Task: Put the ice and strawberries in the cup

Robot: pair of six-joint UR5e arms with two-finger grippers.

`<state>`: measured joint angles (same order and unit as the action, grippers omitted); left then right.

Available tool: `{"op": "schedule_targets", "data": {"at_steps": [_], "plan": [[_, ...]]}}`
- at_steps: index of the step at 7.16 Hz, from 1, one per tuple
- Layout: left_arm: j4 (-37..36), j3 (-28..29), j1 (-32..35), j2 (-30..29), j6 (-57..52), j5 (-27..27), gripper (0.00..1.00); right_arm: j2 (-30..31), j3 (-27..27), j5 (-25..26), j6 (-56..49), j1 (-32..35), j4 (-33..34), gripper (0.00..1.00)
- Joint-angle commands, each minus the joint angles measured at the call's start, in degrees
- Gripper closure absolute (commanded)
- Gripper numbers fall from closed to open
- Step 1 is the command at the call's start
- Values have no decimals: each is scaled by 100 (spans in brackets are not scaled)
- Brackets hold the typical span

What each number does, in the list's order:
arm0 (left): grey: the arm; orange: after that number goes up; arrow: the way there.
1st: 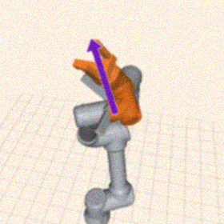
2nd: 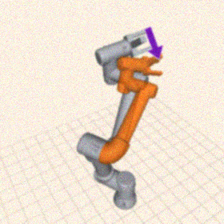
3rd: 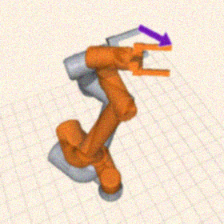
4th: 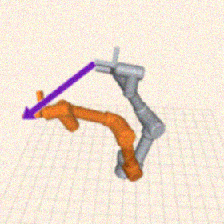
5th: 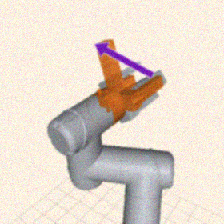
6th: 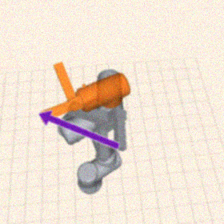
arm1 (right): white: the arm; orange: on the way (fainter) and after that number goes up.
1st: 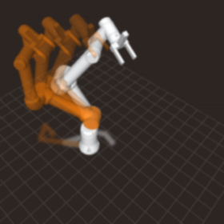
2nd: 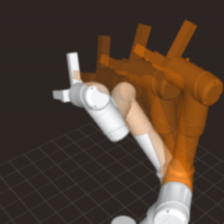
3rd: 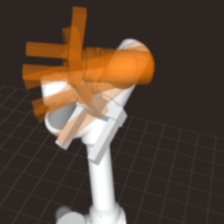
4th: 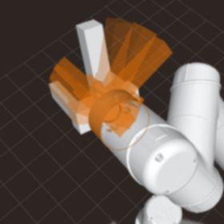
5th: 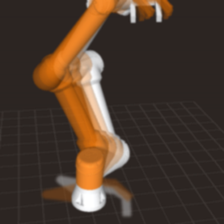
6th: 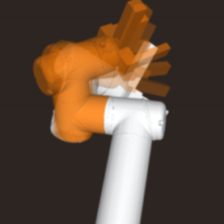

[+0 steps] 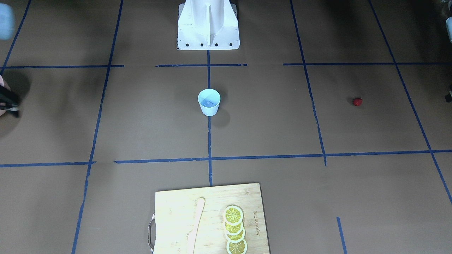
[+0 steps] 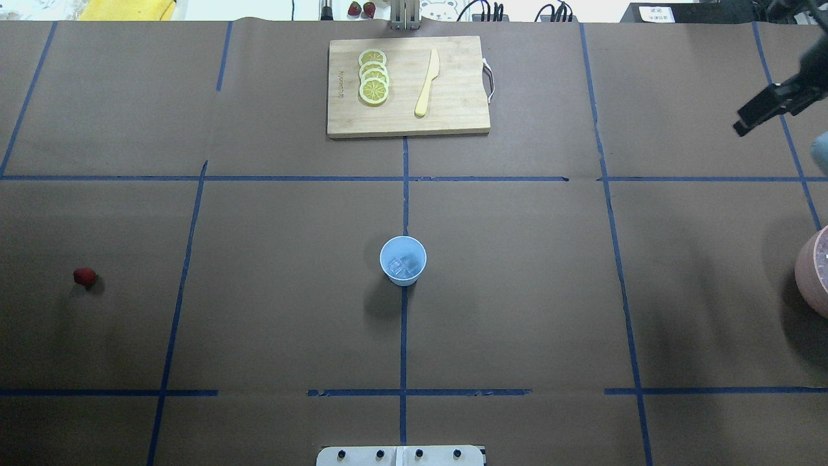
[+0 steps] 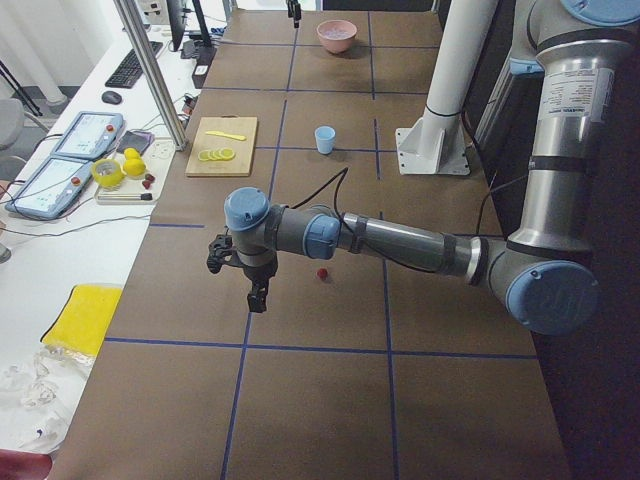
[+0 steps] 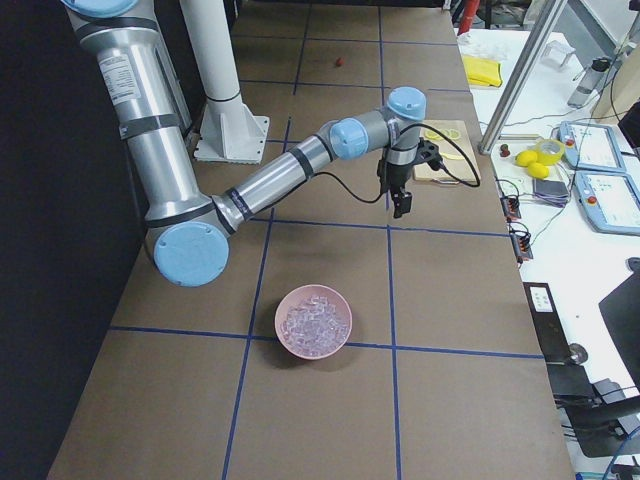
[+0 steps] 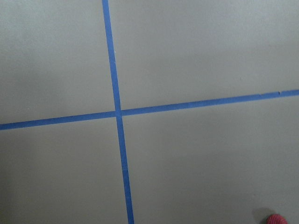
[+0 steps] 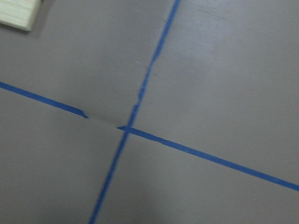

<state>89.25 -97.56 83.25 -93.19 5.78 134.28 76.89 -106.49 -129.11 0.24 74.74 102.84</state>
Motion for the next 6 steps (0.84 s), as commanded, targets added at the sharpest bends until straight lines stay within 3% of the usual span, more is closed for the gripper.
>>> {"op": "schedule_targets", "data": {"at_steps": [1,3,5,6], "plan": [[231,-18,-2,3,63,2,0,685,591,-123,-2229,1283,-18,1],[277,-35,-2,12,72,2,0,1072,1312,-106,-3344,2024,-53,1],[381,-106,-37,3,107,19,0,1608,1072,-132,-1950,2177,-140,2],[400,-193,-298,3,212,19,0,1689,1026,-132,-1818,2168,-367,1]]}}
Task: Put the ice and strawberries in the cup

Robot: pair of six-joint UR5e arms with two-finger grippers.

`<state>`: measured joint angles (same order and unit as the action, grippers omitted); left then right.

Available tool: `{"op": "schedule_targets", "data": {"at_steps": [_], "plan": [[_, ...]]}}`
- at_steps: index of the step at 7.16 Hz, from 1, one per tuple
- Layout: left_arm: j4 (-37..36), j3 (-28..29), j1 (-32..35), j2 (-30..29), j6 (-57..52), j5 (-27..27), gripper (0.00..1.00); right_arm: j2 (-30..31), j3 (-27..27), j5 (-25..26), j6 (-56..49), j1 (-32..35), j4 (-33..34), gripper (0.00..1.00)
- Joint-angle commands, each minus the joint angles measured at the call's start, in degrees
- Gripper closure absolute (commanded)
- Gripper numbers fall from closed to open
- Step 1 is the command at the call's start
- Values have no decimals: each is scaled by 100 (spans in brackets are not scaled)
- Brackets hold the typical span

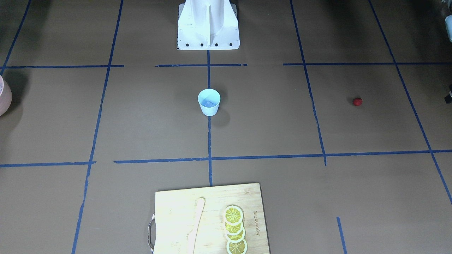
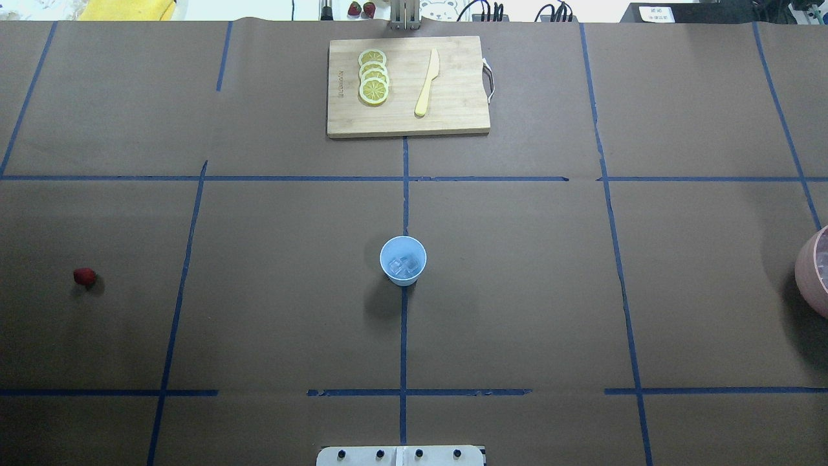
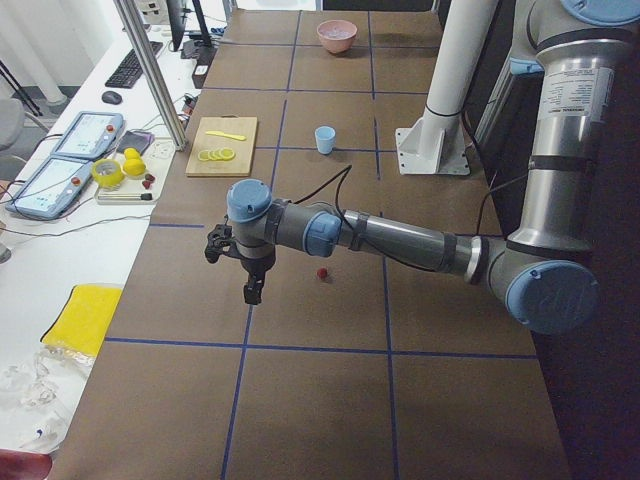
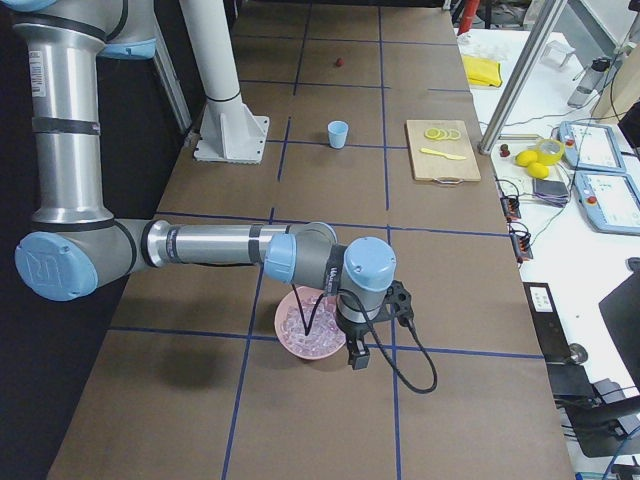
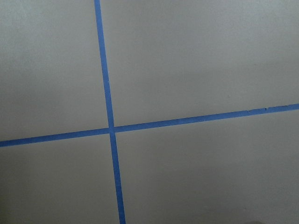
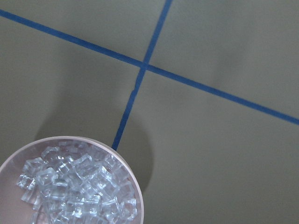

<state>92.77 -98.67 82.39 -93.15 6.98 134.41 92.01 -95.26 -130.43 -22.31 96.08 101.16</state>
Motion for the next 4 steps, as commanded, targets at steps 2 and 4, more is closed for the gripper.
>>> {"op": "schedule_targets", "data": {"at_steps": [2,4], "plan": [[579,-162,-731,173,1056,-64,0,186,-107,-18,455,34,-246,1],[1906,-91,-1703,455,2694,-448,0,186,-98,-18,438,34,-246,1]]}}
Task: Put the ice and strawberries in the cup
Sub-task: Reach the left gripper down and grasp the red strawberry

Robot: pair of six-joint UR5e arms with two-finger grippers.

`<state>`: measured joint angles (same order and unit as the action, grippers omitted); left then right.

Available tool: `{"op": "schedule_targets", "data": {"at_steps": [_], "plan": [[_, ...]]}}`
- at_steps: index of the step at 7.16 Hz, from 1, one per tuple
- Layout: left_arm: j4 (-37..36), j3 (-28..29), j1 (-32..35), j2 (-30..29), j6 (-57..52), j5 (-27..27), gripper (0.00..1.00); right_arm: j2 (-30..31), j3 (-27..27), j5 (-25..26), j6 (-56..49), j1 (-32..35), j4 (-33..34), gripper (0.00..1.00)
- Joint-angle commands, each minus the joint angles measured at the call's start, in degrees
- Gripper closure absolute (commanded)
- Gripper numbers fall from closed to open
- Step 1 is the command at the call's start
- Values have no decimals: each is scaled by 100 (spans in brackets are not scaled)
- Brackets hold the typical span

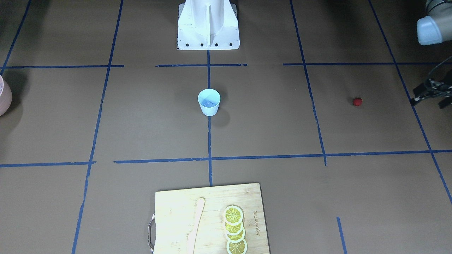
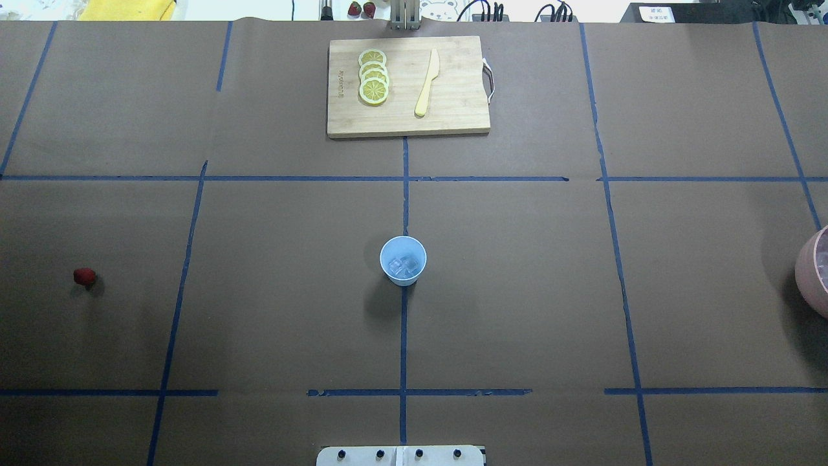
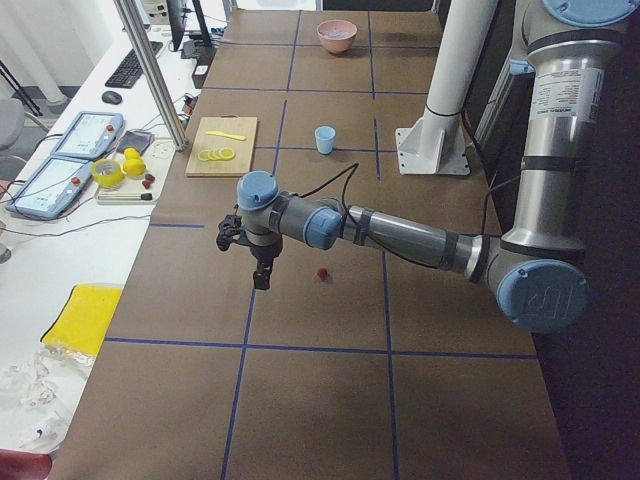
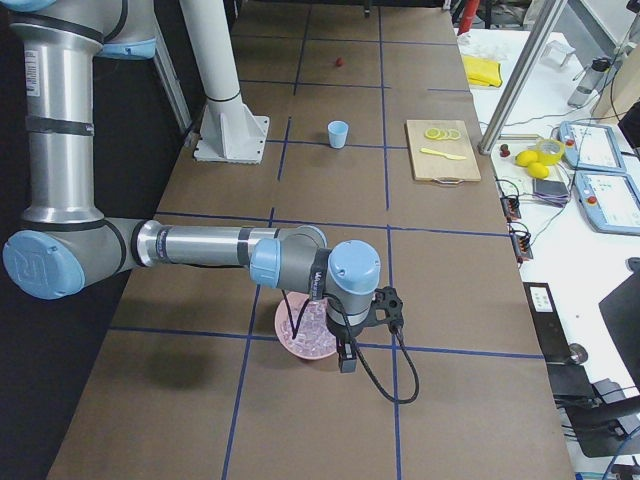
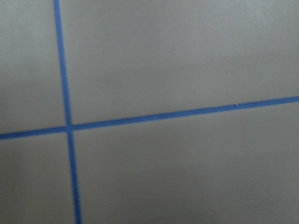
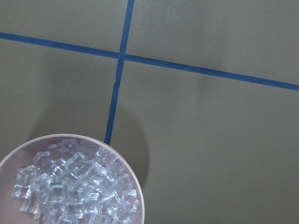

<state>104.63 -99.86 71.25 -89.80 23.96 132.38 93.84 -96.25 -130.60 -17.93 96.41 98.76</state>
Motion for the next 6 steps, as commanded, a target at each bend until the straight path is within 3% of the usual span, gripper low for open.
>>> {"op": "schedule_targets", "data": {"at_steps": [1,2,4,6], "plan": [[1082,28,-1203,121,1832,-640,0,3,1,8,0,0,-5,1],[1277,28,-1619,121,2240,-966,0,3,1,8,0,0,-5,1],[1323,54,-1990,278,2359,-1004,0,30,1,-1,0,0,-5,1],[2040,124,-2175,577,2612,-1004,0,30,-7,-1,0,0,-5,1]]}}
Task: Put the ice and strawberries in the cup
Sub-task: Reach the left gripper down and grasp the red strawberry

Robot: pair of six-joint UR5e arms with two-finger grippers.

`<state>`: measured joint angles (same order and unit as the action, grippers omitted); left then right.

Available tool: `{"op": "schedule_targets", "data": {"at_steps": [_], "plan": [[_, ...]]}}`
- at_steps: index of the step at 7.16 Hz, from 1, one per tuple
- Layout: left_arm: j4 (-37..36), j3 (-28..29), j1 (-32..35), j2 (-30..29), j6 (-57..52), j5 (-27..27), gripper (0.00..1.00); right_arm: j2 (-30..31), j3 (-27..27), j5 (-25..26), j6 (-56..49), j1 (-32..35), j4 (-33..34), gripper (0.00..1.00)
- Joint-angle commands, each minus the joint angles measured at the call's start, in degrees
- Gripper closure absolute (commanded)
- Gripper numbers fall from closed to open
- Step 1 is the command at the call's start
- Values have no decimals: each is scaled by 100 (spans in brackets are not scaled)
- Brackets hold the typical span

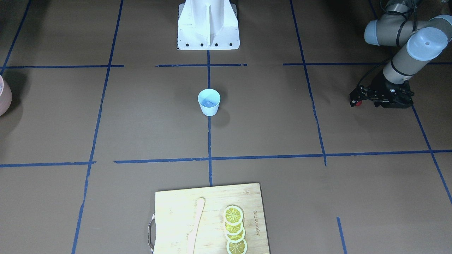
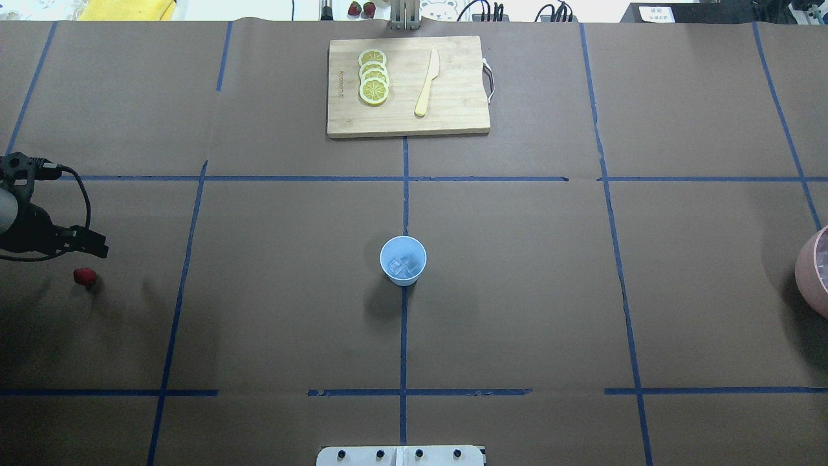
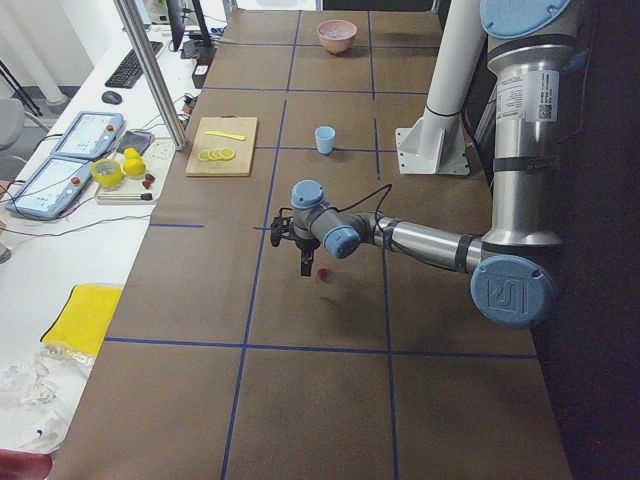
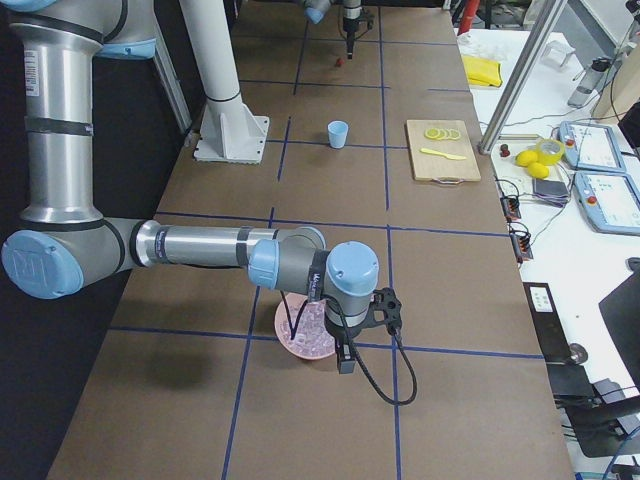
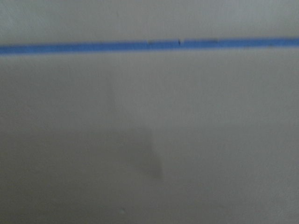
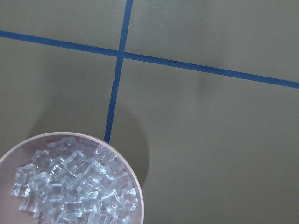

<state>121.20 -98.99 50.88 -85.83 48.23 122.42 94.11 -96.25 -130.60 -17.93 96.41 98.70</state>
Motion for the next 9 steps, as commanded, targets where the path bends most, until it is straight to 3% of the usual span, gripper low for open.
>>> {"op": "schedule_targets", "data": {"at_steps": [1,5,7,8,9], "plan": [[395,55,-262,190,248,-25,0,2,-8,0,0,0,0,1],[439,152,-413,199,249,-96,4,2,-17,8,9,0,0,1],[439,82,-404,234,214,-96,81,2,-17,8,9,0,0,1],[439,55,-404,243,213,-96,96,2,-25,8,9,0,0,1],[431,-15,-395,330,196,-96,100,10,-86,8,18,0,0,1]]}}
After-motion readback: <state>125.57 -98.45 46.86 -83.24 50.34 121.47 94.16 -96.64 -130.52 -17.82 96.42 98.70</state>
